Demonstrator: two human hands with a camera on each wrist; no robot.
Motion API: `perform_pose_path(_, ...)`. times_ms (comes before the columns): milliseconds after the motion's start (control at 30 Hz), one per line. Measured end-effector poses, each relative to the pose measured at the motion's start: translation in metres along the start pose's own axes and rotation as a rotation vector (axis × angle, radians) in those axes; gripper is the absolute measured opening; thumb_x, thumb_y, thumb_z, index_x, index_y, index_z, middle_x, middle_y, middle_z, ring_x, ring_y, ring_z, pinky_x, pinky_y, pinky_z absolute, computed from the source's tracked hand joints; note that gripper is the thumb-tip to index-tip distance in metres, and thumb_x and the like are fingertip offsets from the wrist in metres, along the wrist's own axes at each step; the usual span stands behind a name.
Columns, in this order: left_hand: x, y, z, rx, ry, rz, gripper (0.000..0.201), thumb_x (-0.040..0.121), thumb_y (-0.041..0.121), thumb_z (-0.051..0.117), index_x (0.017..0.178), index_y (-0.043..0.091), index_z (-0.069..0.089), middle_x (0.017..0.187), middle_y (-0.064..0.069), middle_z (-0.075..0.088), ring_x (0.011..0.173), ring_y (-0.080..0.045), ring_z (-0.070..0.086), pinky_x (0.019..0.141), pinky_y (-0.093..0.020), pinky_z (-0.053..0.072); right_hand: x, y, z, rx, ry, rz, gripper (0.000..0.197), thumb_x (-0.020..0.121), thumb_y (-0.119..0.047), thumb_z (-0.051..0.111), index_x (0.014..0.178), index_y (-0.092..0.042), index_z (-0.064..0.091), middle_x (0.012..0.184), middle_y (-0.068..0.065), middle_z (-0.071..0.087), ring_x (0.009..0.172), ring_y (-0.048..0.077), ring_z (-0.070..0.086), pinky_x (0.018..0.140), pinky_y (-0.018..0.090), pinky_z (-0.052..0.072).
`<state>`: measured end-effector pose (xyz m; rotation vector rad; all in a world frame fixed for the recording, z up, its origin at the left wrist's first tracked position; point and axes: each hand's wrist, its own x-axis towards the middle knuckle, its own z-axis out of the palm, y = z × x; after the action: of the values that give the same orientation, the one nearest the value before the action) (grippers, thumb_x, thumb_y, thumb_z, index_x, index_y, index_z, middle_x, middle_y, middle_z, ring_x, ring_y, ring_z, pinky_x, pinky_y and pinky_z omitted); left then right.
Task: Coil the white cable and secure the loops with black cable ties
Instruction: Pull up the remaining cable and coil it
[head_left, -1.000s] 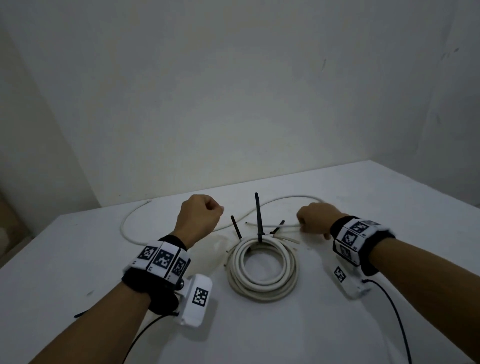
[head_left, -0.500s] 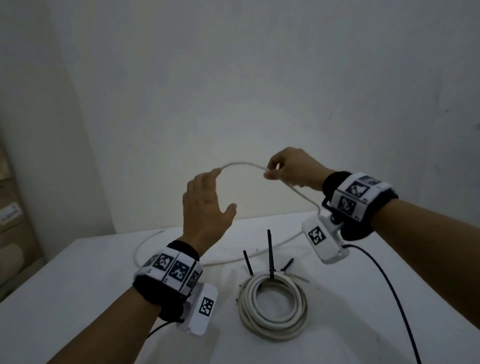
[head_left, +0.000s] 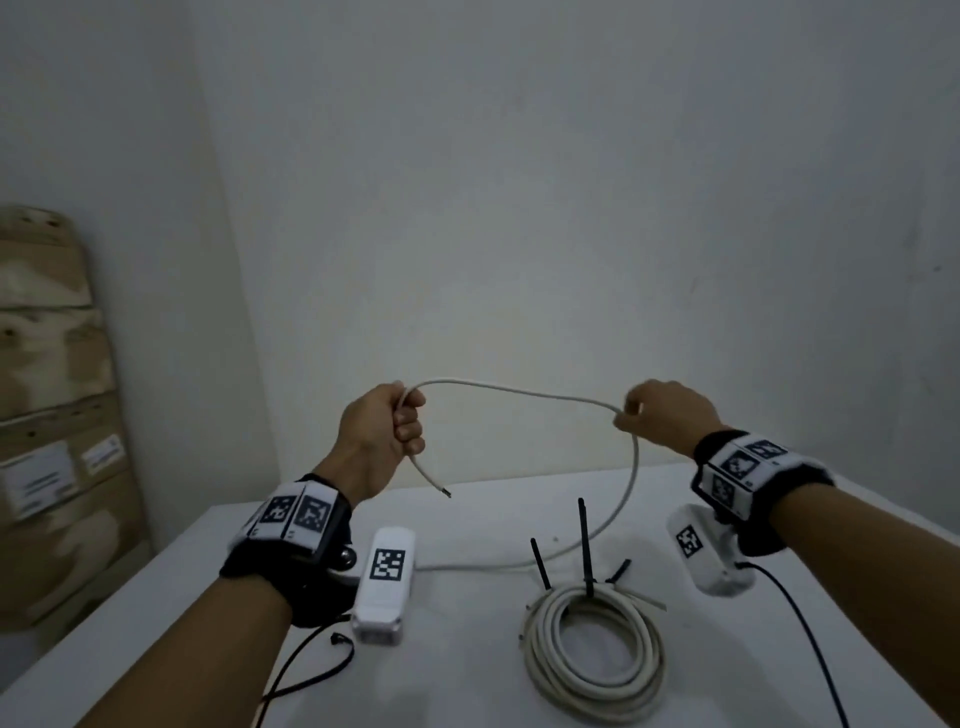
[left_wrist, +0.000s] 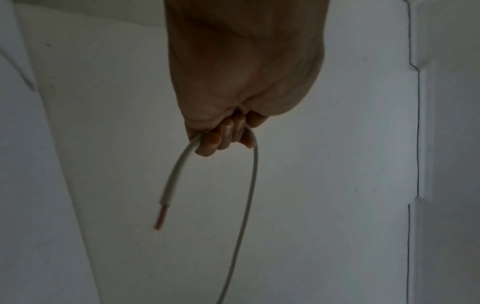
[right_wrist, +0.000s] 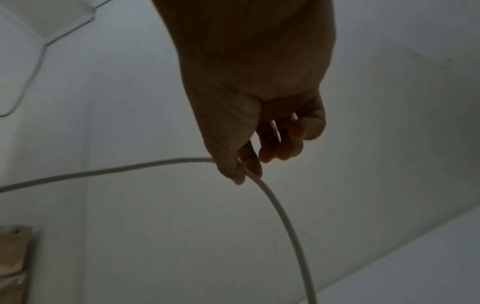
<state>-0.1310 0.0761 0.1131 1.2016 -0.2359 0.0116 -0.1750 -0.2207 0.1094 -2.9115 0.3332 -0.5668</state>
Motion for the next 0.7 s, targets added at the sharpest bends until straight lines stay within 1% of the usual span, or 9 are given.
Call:
perform_pose_path(133, -0.004, -0.003, 0.01, -0.228, -0.071, -0.019, 0.034, 0.104, 0.021, 0.035, 0.077, 0.008, 0.052, 0.047, 0.004, 0.036, 0.039, -0.009, 0.034, 0.04, -0.022, 0.036, -0.001, 0.002, 0.016, 0.123, -0.111, 0.127, 0.02, 0.09, -0.032, 0.056, 0.09, -0.013, 0.06, 0.085, 0.005, 0.059, 0.064, 0.017, 0.053, 0.055, 0.024, 0.041)
perform_pose_path(267, -0.005, 0.0, 0.029, -0.347, -0.123, 0.011, 0.033, 0.104, 0.022, 0.034, 0.079, 0.009, 0.051, 0.05, 0.003, 0.037, 0.043, -0.009, 0.036, 0.043, -0.022, 0.037, 0.006, -0.003, 0.042, 0.273, -0.148, 0.218, 0.023, 0.09, -0.029, 0.05, 0.089, -0.007, 0.058, 0.088, 0.008, 0.061, 0.073, 0.026, 0.058, 0.063, 0.026, 0.044)
perform_pose_path(367, -0.005, 0.006, 0.032, -0.36, -0.129, 0.058, 0.032, 0.104, 0.021, 0.033, 0.08, 0.009, 0.051, 0.05, 0.004, 0.039, 0.043, -0.009, 0.037, 0.047, -0.023, 0.037, 0.01, -0.002, 0.057, 0.343, -0.185, 0.296, 0.018, 0.09, -0.021, 0.047, 0.088, -0.006, 0.055, 0.087, 0.011, 0.061, 0.072, 0.026, 0.057, 0.063, 0.025, 0.042)
perform_pose_path(400, -0.004, 0.007, 0.031, -0.345, -0.13, 0.07, 0.031, 0.104, 0.021, 0.033, 0.081, 0.009, 0.052, 0.051, 0.004, 0.039, 0.044, -0.009, 0.038, 0.049, -0.023, 0.037, 0.011, -0.003, 0.061, 0.44, -0.18, 0.314, 0.019, 0.091, -0.021, 0.048, 0.089, -0.004, 0.057, 0.086, 0.012, 0.061, 0.07, 0.025, 0.057, 0.061, 0.025, 0.043)
perform_pose_path(467, -0.003, 0.006, 0.029, -0.299, -0.135, 0.09, 0.03, 0.104, 0.021, 0.034, 0.083, 0.009, 0.053, 0.052, 0.004, 0.042, 0.046, -0.009, 0.042, 0.052, -0.023, 0.039, 0.013, -0.01, 0.061, 0.753, -0.094, 0.302, 0.026, 0.095, -0.022, 0.05, 0.089, 0.0, 0.062, 0.081, 0.013, 0.064, 0.063, 0.023, 0.057, 0.054, 0.024, 0.042)
perform_pose_path(533, -0.001, 0.001, 0.029, -0.269, -0.149, 0.113, 0.028, 0.103, 0.021, 0.036, 0.085, 0.01, 0.054, 0.055, 0.004, 0.047, 0.05, -0.009, 0.048, 0.055, -0.024, 0.046, 0.015, -0.024, 0.054, 0.969, 0.096, 0.235, 0.032, 0.096, -0.024, 0.051, 0.09, 0.003, 0.066, 0.072, 0.013, 0.067, 0.062, 0.023, 0.059, 0.059, 0.029, 0.049)
perform_pose_path(600, -0.001, -0.002, 0.032, -0.274, -0.17, 0.131, 0.027, 0.103, 0.02, 0.037, 0.086, 0.009, 0.055, 0.057, 0.003, 0.053, 0.053, -0.01, 0.054, 0.061, -0.025, 0.053, 0.015, -0.043, 0.04, 1.018, 0.213, 0.141, 0.038, 0.098, -0.025, 0.047, 0.089, 0.007, 0.067, 0.064, 0.013, 0.064, 0.062, 0.025, 0.058, 0.07, 0.037, 0.051)
perform_pose_path(667, -0.001, -0.003, 0.037, -0.281, -0.197, 0.155, 0.023, 0.102, 0.018, 0.04, 0.088, 0.008, 0.056, 0.06, 0.001, 0.058, 0.058, -0.011, 0.059, 0.067, -0.028, 0.057, 0.01, -0.064, 0.024, 0.987, 0.234, 0.069, 0.044, 0.1, -0.026, 0.042, 0.088, 0.01, 0.064, 0.069, 0.015, 0.059, 0.067, 0.027, 0.054, 0.069, 0.037, 0.046)
perform_pose_path(700, -0.002, -0.002, 0.041, -0.273, -0.214, 0.172, 0.021, 0.101, 0.016, 0.041, 0.09, 0.007, 0.057, 0.062, 0.0, 0.06, 0.06, -0.012, 0.061, 0.07, -0.028, 0.058, 0.009, -0.073, 0.017, 0.968, 0.216, 0.039, 0.043, 0.101, -0.024, 0.039, 0.082, 0.007, 0.062, 0.071, 0.014, 0.057, 0.07, 0.027, 0.051, 0.066, 0.035, 0.042)
